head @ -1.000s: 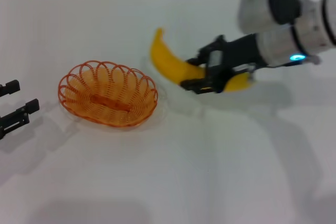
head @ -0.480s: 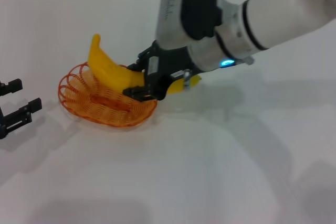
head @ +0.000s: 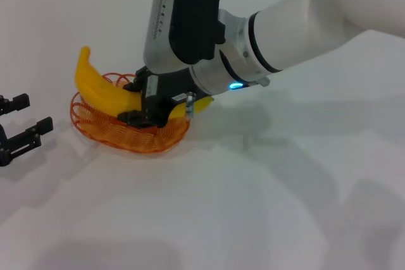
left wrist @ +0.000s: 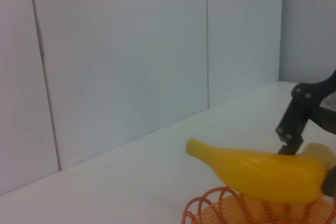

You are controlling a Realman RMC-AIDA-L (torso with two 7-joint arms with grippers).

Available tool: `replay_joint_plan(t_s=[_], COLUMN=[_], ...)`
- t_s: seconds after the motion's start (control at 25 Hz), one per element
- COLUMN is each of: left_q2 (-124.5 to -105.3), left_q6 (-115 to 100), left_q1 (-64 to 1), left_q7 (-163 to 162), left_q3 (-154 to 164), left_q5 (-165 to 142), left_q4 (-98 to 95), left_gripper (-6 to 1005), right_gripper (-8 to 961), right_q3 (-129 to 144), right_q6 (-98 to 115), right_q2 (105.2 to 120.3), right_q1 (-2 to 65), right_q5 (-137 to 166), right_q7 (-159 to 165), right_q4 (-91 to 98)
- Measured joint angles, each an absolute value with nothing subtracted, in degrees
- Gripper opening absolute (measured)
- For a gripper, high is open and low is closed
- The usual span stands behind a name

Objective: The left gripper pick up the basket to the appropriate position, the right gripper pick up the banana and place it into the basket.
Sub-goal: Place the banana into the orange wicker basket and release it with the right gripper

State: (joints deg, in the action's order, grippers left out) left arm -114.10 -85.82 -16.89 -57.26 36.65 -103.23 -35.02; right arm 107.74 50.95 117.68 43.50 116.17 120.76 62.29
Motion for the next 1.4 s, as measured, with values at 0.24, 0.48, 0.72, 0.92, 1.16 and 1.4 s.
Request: replay_joint_plan(t_s=[0.24, 0.48, 0.72, 0.92, 1.16, 1.4], left_q2=[-114.16, -114.19, -114.25, -114.25, -114.25, -114.25], left_q6=[-85.78, -85.78, -85.78, -85.78, -85.78, -85.78], left_q1=[-17.02, -17.05, -17.05, -17.05, -16.75, -16.54], left_q7=[-57.23, -57.21, -57.21, -57.21, -57.19, -57.09], left_q3=[36.65, 36.65, 36.65, 36.65, 36.65, 36.65], left_q5=[-103.26, -103.29, -103.32, -103.34, -103.36, -103.31], left_q4=[-34.98, -34.98, -34.98, -34.98, -34.98, -34.98], left_gripper=[658, 658, 658, 658, 658, 658], right_gripper=[486, 486, 487, 487, 623, 846], right_q3=[108.93, 109.61, 110.05, 111.22, 111.46, 102.14], right_q6=[48.83, 47.90, 47.35, 46.48, 46.29, 53.51], right_q2=[117.77, 117.77, 117.77, 117.76, 117.51, 117.25], right_q1=[43.99, 44.02, 44.03, 44.03, 43.00, 36.51], right_q5=[114.58, 114.51, 114.46, 114.43, 114.43, 109.80], right_q7=[120.76, 120.68, 120.51, 120.34, 120.06, 109.90], right_q4=[62.01, 61.60, 61.34, 61.29, 62.43, 65.75])
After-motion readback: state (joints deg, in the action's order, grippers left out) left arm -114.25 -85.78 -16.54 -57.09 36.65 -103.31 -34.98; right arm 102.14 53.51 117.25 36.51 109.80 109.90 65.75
